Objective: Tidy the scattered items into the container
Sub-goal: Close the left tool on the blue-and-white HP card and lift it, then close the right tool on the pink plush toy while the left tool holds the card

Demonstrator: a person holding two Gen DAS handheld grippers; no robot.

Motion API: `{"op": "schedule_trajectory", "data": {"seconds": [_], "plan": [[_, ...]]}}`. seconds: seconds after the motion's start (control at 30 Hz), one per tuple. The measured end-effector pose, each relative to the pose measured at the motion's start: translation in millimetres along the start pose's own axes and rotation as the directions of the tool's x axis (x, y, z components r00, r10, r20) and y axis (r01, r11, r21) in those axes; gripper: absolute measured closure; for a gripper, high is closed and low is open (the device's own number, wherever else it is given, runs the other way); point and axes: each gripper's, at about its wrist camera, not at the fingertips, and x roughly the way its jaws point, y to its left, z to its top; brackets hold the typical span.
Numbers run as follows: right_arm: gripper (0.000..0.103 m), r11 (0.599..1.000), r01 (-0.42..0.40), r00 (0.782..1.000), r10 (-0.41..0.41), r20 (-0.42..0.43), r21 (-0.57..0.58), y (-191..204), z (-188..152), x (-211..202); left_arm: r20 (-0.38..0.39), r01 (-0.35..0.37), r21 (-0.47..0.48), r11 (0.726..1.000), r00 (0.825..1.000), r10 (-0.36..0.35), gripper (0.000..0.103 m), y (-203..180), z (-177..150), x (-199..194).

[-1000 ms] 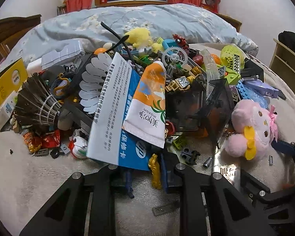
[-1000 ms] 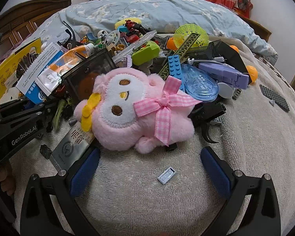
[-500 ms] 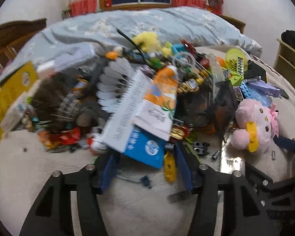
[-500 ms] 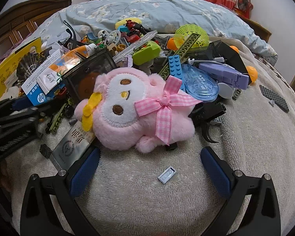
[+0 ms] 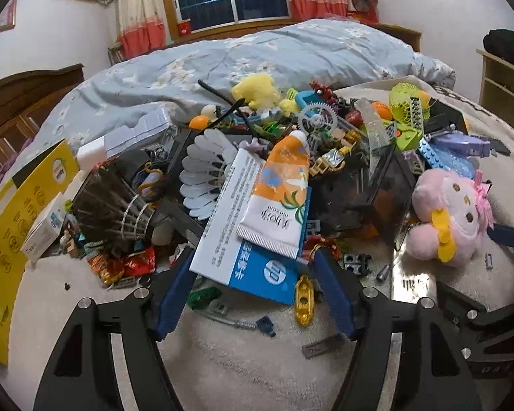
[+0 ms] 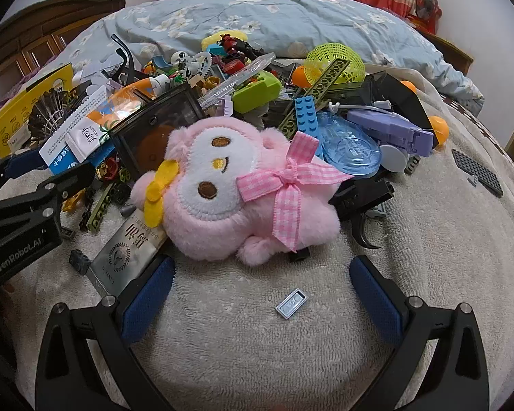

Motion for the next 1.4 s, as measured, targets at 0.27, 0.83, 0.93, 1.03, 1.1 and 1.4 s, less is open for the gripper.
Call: {"op": "schedule_trajectory", "data": {"seconds": [0.27, 0.83, 0.93, 1.03, 1.1, 1.4], "plan": [[0.0, 1.0, 0.001, 1.0, -0.001, 0.0, -0.001, 0.9, -0.4, 0.1, 0.069, -0.009, -0.027, 1.0, 0.998, 0.011, 0.095, 12.3, 8.1, -16.1], [0.0, 1.0, 0.003, 1.0, -0.003, 0.0, -0.002, 1.8, -0.8, -0.1, 0.153, 0.052, -0.013, 0.999, 0.987, -0.049, 0.099, 12.6, 12.1, -56.1], [0.0, 1.0, 0.004, 1.0, -0.004, -0.001, -0.003, 2.4, -1.0, -0.5, 0.194, 0.064, -0.003, 0.998, 0.979, -0.062, 0.099, 18.6, 13.7, -77.3], [0.0, 1.0, 0.003, 1.0, -0.003, 0.0, -0.003, 2.6, -0.9, -1.0, 0.222, 0.066, 0.018, 0.998, 0.973, -0.068, 0.099, 20.4, 14.3, -92.9], [0.0, 1.0, -0.001, 1.0, 0.001, 0.009, -0.003, 1.6, -1.1, -4.6, 0.262, 0.075, 0.037, 0.996, 0.962, -0.082, 0.1, 20.9, 13.0, -102.3], [0.0, 0.998, -0.062, 0.981, 0.067, 0.183, -0.033, 2.6, 8.7, -38.6, 0.362, 0.006, -0.085, 0.996, 0.932, 0.025, 0.1, 39.8, 10.8, -116.9]]}}
